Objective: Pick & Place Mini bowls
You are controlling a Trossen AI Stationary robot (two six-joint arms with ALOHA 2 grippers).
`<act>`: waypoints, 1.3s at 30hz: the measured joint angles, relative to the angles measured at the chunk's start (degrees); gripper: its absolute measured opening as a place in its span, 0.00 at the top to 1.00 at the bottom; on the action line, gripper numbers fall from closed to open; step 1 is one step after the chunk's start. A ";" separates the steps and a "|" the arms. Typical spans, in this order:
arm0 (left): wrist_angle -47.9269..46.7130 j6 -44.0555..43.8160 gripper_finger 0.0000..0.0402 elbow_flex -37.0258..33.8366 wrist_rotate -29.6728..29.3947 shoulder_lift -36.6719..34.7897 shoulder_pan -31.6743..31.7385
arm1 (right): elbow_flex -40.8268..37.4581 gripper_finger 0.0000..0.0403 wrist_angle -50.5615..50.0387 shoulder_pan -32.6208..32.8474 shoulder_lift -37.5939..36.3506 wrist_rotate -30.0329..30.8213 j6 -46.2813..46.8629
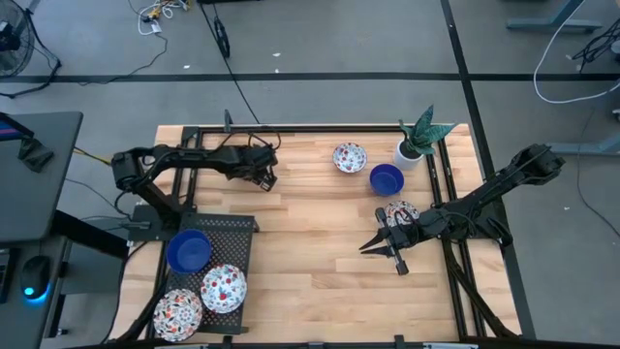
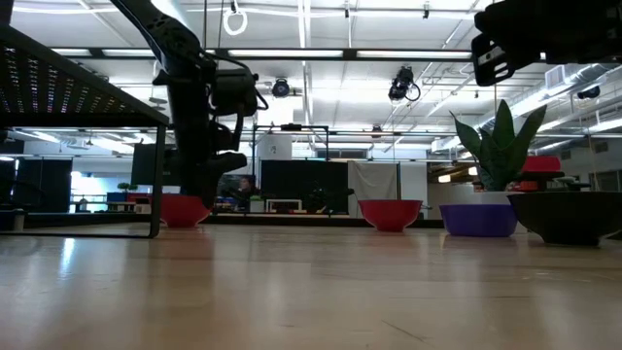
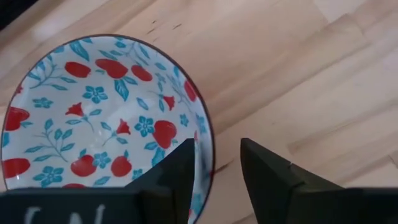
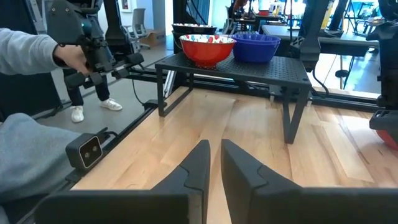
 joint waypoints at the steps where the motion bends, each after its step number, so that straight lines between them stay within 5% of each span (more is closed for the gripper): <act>1: -0.09 -0.16 0.67 0.00 -0.21 0.00 -0.27 | 0.00 0.90 -0.04 0.00 0.00 0.00 0.00; 22: -5.46 -1.44 0.77 3.78 -1.84 0.04 -0.63 | 0.00 0.90 -0.12 0.00 0.00 0.00 -0.10; 39: -5.92 -1.44 0.75 3.76 -3.34 1.44 -0.21 | 0.00 0.90 -0.56 0.00 0.00 0.00 -0.29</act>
